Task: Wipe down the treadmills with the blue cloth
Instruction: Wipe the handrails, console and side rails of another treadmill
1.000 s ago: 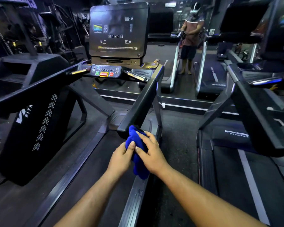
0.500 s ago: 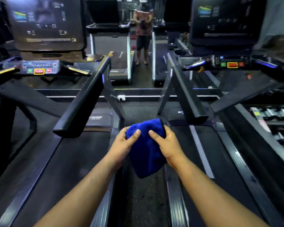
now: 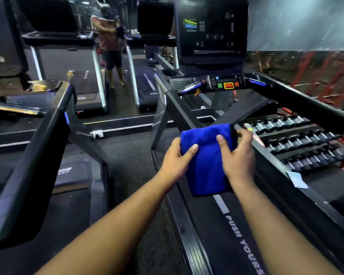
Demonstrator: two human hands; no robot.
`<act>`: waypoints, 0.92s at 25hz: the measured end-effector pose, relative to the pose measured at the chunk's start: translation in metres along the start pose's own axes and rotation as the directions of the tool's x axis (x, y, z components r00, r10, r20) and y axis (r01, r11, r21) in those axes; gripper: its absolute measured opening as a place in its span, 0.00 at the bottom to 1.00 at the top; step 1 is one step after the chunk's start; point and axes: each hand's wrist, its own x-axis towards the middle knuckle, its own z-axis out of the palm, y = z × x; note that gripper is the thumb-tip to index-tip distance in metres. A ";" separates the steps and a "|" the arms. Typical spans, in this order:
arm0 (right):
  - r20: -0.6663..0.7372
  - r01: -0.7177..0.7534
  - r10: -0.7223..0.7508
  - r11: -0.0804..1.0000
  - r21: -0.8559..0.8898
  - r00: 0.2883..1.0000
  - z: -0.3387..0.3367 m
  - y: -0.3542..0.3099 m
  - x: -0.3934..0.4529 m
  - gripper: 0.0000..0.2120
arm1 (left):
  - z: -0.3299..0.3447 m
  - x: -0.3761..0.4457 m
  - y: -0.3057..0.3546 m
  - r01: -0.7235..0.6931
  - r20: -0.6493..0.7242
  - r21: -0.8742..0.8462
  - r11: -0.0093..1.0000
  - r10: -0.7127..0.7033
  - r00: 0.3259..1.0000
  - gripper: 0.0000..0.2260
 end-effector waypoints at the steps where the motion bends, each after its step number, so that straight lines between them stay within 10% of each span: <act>1: -0.057 0.049 -0.055 0.993 -0.105 0.997 0.005 -0.005 0.015 0.25 | 0.002 0.021 0.004 -0.004 0.009 0.031 1.000 0.004 1.000 0.18; 4: 0.171 0.234 -0.163 0.761 -0.605 0.972 0.037 -0.003 0.023 0.35 | 0.002 0.073 -0.011 0.016 0.141 0.287 0.958 -0.058 0.988 0.23; 7: 0.481 0.395 0.050 0.501 -0.770 0.875 0.065 0.021 0.005 0.40 | -0.014 0.105 -0.047 -0.124 0.334 0.575 0.808 -0.093 0.938 0.33; 12: 0.524 0.331 0.231 0.557 -0.762 0.820 0.107 0.008 0.061 0.40 | -0.034 0.167 -0.057 -0.417 0.471 0.761 0.497 0.018 0.882 0.34; 17: 0.534 0.471 0.118 0.342 -0.813 0.837 0.084 0.014 0.030 0.37 | -0.044 0.186 -0.050 -0.570 0.599 0.765 0.300 -0.008 0.801 0.38; 23: 0.531 0.453 0.165 0.353 -0.819 0.831 0.110 0.017 0.050 0.40 | -0.047 0.192 -0.055 -0.554 0.608 0.721 0.417 0.004 0.794 0.39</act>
